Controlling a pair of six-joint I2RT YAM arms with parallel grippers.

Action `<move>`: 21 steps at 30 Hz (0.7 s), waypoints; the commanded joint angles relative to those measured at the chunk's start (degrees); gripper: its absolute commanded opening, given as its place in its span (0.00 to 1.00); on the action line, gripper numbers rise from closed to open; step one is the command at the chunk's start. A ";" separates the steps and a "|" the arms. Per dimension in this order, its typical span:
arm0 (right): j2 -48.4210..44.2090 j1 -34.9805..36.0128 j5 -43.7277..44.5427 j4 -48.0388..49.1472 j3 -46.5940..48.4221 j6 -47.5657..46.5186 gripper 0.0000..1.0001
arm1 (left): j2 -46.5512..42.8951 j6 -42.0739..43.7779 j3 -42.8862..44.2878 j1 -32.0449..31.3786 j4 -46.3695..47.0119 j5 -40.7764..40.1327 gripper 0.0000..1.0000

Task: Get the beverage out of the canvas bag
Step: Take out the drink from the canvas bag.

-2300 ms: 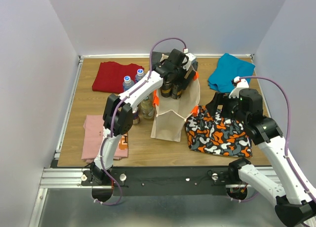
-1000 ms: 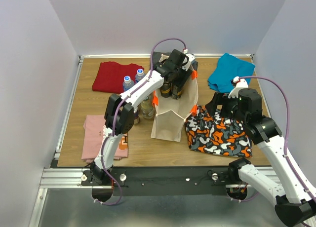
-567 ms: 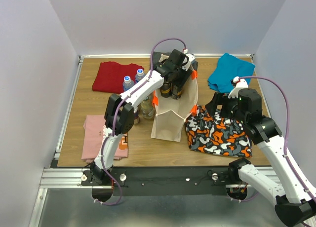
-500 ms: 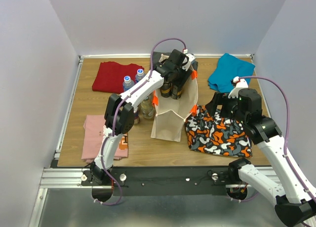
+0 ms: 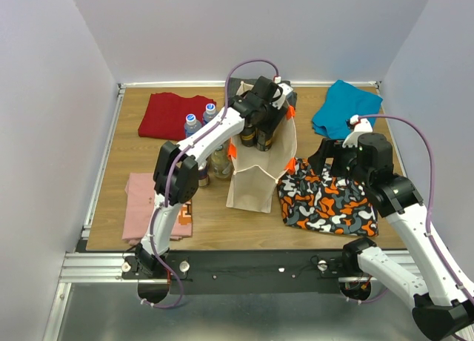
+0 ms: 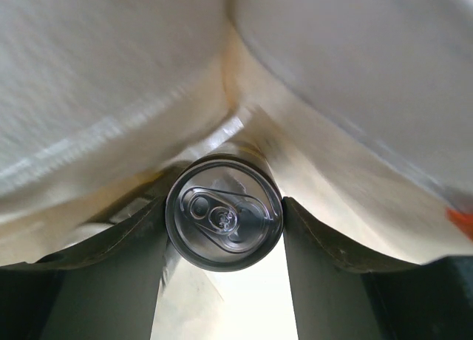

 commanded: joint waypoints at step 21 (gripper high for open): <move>-1.32 0.01 0.47 1.93 -1.22 0.10 0.99 | -7.76 -0.15 -0.85 -2.17 0.53 -3.30 0.00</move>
